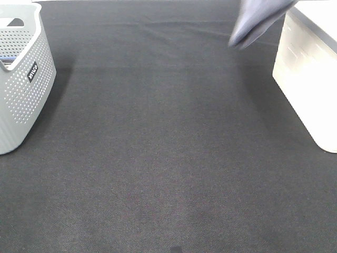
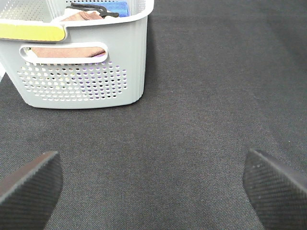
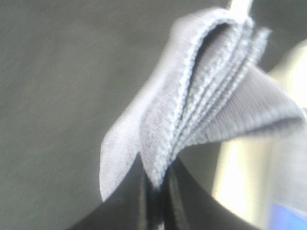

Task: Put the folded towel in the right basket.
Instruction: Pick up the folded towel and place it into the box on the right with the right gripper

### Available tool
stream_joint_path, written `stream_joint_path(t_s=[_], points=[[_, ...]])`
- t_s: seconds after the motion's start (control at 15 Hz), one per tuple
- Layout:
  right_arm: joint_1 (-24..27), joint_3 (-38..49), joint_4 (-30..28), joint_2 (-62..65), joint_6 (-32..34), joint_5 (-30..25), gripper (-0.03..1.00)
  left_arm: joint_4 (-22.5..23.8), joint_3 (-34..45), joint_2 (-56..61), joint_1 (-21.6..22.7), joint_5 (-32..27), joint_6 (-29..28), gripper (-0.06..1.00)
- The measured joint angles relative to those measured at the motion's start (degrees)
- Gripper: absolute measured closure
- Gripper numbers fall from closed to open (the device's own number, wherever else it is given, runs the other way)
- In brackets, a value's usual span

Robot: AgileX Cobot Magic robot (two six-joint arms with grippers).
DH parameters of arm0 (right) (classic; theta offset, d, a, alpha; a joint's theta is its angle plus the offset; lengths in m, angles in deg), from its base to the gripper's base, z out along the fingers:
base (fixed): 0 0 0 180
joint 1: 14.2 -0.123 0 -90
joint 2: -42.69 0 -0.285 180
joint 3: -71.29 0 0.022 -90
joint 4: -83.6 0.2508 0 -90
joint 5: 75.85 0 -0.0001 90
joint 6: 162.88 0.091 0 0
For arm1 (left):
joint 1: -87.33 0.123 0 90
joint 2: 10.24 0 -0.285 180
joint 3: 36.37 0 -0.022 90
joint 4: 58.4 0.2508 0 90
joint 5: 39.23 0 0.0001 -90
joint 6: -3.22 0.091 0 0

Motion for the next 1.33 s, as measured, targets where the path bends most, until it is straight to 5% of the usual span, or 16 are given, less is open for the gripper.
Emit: stream_joint_path(t_s=[0.53,0.93,1.07,1.2,1.33], points=[[23.2,2.8,4.5,6.0,0.3,0.0,0.92,0.0,0.0,0.0,0.0,0.0,0.0,-0.02],[27.9,12.9,7.8,2.6,0.3,-0.1,0.89,0.0,0.0,0.0,0.0,0.0,0.0,-0.02],[27.9,13.0,8.7,0.3,0.3,0.0,0.73,0.0,0.0,0.0,0.0,0.0,0.0,-0.02],[27.9,13.1,8.8,-0.3,0.9,0.0,0.41,0.0,0.0,0.0,0.0,0.0,0.0,-0.02],[26.9,13.1,9.4,-0.2,-0.1,0.0,0.27,0.0,0.0,0.0,0.0,0.0,0.0,-0.02]])
